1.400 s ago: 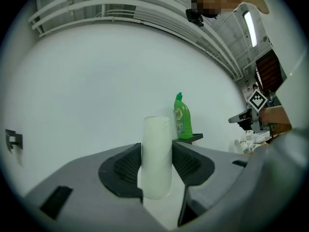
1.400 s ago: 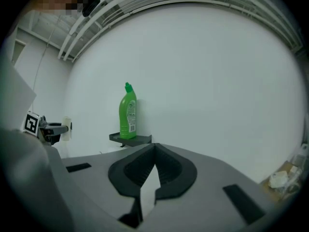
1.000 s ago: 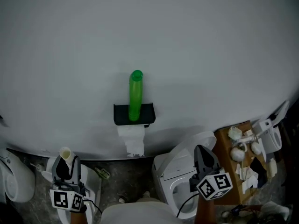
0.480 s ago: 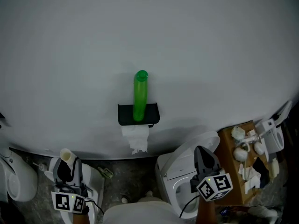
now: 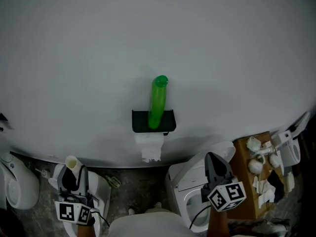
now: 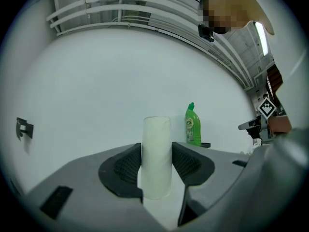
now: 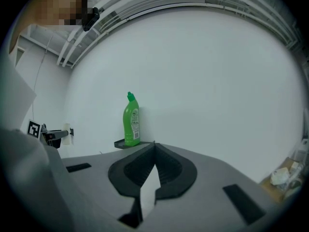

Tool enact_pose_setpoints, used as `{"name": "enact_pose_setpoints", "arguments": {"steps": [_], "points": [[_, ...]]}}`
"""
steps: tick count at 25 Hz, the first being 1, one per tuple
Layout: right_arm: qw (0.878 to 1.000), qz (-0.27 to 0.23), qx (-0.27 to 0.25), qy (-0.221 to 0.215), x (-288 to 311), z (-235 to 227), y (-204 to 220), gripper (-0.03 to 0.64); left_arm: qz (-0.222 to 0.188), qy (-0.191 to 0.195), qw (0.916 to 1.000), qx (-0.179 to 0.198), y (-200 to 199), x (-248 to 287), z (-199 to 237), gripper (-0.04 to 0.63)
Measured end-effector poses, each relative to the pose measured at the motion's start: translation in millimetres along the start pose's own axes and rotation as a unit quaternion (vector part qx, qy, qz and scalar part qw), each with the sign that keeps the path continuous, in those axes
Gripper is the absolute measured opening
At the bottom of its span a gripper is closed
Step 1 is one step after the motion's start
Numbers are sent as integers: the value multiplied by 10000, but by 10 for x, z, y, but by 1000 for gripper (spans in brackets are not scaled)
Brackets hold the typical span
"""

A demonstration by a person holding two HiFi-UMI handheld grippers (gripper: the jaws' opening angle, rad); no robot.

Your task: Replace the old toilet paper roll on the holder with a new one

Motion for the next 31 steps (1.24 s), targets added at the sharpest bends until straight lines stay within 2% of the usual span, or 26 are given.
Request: {"name": "enact_pose_setpoints", "arguments": {"steps": [4, 10, 31], "points": [[9999, -26, -96, -67, 37, 28, -43, 0, -21, -51, 10000, -65, 12, -18, 16, 201], [9991, -12, -377, 216, -10, -22, -74, -2, -72, 30, 10000, -30, -19, 6, -88, 201], [9980, 81, -628, -22, -37, 67, 66, -2, 38, -24, 10000, -72, 68, -100, -257, 201]]}}
Point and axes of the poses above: the fingertips, and each gripper's own axes: x forward along the fingers, z to its left, y out of its underside, the point moved 5 cm from there along -x, backward along the fingers, and after that the axes turned 14 degrees about -x, right-handed, at the moved point
